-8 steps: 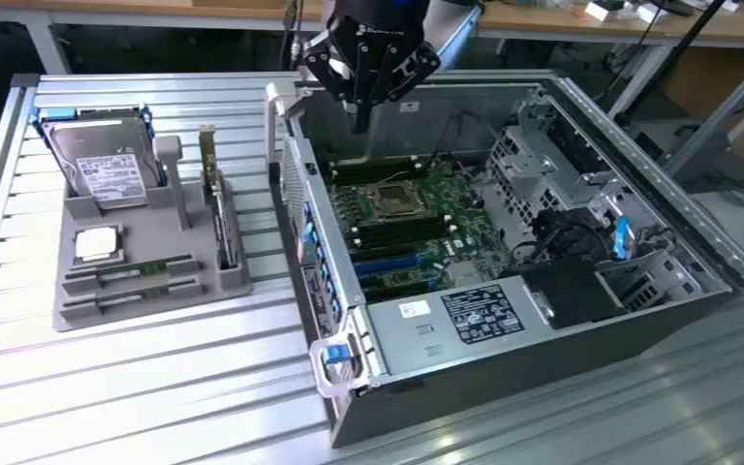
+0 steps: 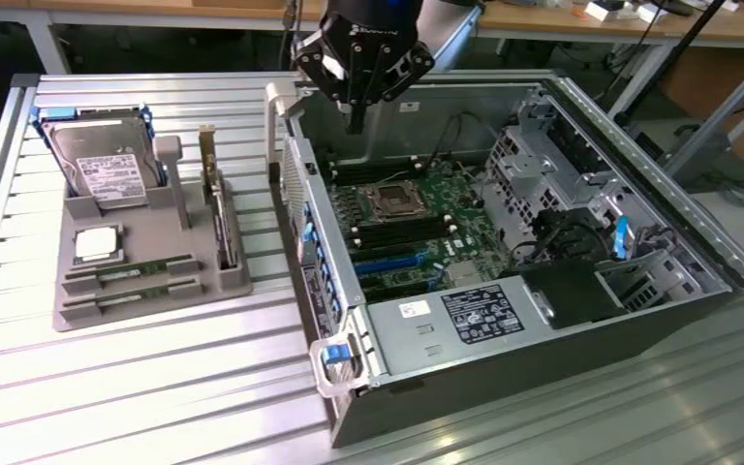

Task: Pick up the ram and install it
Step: 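Reach for the ram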

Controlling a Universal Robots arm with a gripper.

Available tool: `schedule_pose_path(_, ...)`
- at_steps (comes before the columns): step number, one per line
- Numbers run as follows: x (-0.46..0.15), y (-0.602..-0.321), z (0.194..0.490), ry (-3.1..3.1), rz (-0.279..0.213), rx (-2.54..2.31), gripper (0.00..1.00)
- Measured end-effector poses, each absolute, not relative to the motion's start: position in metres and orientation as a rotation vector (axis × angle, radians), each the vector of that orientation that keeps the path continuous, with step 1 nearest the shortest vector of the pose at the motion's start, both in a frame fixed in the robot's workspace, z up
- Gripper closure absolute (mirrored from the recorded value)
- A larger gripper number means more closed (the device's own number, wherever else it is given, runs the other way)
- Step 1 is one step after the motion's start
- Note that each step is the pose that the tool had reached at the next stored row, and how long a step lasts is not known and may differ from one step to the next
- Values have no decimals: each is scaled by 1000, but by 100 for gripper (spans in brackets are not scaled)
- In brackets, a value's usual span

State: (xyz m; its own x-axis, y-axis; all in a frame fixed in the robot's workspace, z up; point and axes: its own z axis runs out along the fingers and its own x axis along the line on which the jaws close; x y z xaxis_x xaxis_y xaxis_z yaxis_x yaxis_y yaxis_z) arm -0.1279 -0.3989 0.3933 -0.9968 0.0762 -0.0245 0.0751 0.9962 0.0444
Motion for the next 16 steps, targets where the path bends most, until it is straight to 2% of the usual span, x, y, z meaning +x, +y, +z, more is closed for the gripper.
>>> schedule_pose_path(16, -142, -399, 393, 3113, 68, 118, 89)
